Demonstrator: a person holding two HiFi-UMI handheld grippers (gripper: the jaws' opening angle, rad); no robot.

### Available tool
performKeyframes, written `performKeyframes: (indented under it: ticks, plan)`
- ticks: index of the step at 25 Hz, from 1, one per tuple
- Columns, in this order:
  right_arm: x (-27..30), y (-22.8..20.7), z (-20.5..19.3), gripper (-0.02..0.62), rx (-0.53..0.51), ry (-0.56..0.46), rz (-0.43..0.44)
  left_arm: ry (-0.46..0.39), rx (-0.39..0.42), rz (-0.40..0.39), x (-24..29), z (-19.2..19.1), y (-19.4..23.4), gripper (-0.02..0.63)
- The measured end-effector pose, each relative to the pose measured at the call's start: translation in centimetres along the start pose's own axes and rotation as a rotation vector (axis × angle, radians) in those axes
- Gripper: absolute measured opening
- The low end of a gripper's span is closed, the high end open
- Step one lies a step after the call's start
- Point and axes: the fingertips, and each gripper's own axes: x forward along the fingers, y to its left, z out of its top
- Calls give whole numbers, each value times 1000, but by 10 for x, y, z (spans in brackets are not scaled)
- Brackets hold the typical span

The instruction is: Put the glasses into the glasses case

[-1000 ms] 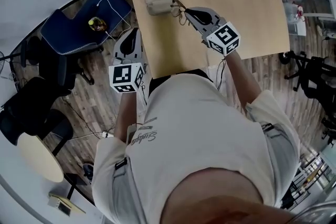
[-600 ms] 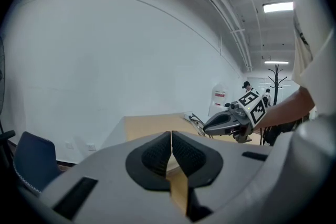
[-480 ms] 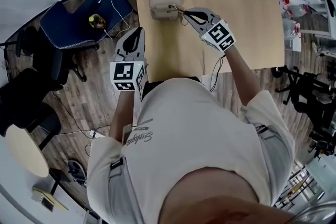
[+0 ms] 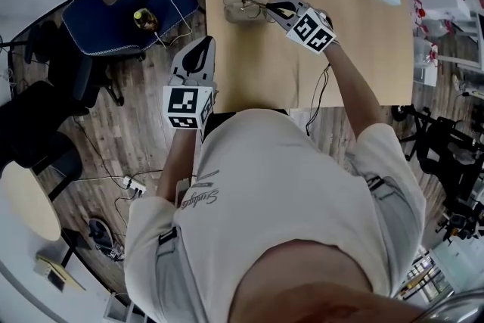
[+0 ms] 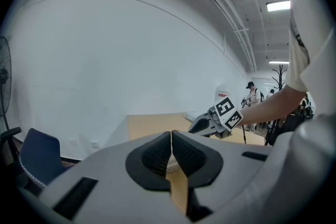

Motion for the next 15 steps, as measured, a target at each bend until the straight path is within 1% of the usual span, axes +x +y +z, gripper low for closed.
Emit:
performKeyframes:
  ticks: [5,9,15]
  plan:
    - [16,0,-3,8,-68,42,45,0,-35,-11,3,1,-1,17]
    - [38,1,-6,8,-94,75,85,9,-40,2,4,-2,7,17]
    - [62,2,-21,8,-120,137,133,27,-44,6,9,-7,13,17]
